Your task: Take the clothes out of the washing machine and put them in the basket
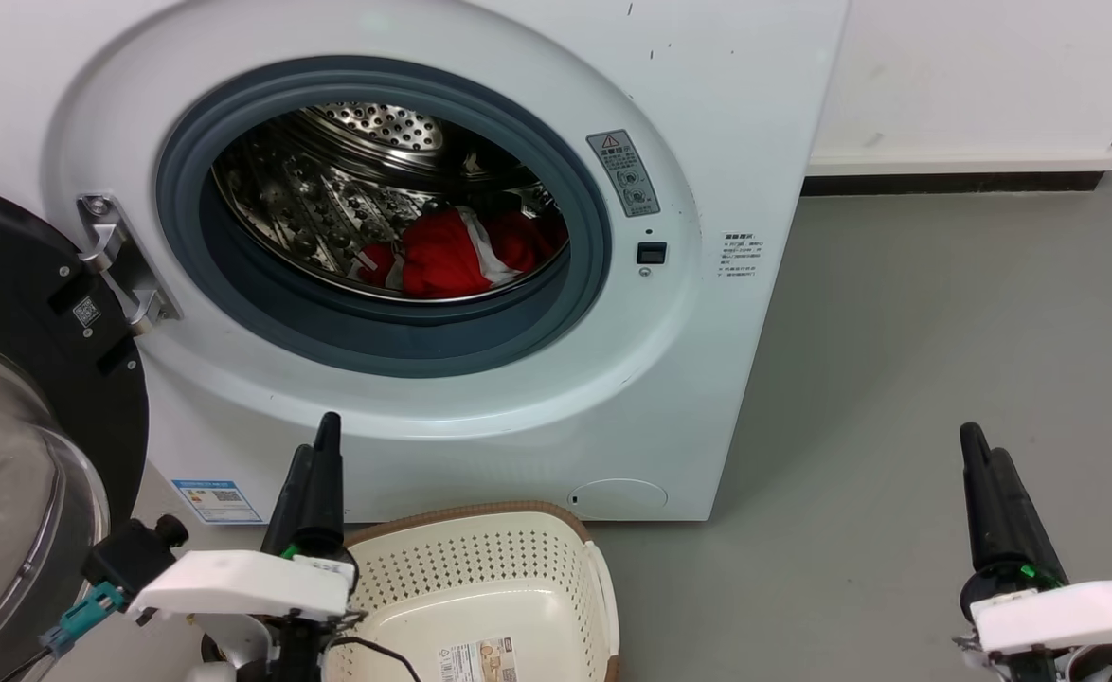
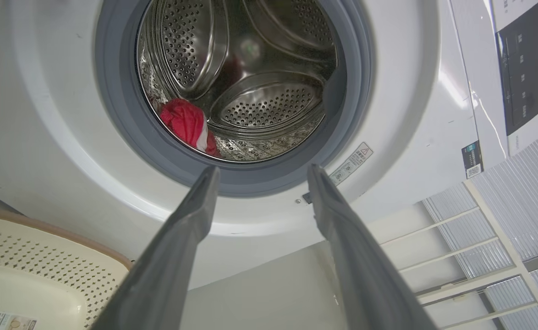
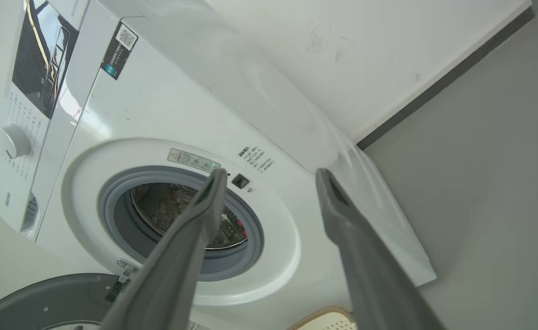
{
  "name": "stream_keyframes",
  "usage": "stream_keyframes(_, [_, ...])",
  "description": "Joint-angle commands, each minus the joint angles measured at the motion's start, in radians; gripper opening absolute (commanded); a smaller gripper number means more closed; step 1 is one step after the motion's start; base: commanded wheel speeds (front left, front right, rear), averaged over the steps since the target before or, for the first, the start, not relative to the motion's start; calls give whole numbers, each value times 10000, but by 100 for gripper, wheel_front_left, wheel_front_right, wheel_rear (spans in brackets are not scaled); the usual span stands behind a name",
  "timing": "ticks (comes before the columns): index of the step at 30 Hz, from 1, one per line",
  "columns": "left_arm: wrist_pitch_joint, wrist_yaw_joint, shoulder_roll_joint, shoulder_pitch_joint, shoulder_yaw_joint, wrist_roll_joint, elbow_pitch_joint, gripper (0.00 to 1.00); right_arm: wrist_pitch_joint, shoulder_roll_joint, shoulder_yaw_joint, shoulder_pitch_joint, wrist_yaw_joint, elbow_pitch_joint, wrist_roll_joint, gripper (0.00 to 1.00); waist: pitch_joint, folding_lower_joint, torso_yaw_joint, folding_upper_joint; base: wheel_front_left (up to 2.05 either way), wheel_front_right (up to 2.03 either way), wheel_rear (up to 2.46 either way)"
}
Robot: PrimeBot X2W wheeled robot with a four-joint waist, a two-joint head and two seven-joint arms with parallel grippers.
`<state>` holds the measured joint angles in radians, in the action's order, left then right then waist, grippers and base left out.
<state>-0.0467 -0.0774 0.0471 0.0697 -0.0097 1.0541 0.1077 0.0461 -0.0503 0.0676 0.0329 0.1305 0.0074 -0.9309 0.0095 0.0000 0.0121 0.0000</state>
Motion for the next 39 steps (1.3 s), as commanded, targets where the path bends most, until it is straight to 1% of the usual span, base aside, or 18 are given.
stream_keyframes(1, [-135,73,27,43,-173,-639,-219,100,144,-10,-33,57,3,-305,755,100,-8,0,18,0,0,0,0])
stream_keyframes(2, [-135,73,27,43,-173,-639,-219,100,144,-10,-33,57,3,-305,755,100,-8,0,18,0,0,0,0])
stream_keyframes(15, [-566,496,30,-154,-695,-2923,-389,100,66,-8,-43,452,3,-779,2979,100,-40,0,125,0,0,0,0])
stream_keyframes(32, [-1042,814,34,-283,-1029,-5240,-695,100,28,-6,-95,885,2,-1460,5313,100,-50,0,225,0,0,0,0])
stream_keyframes(39, [-1219,857,36,-341,-1101,-6120,-735,100,-81,-4,-63,1044,2,-1670,6095,100,-63,0,277,0,0,0,0])
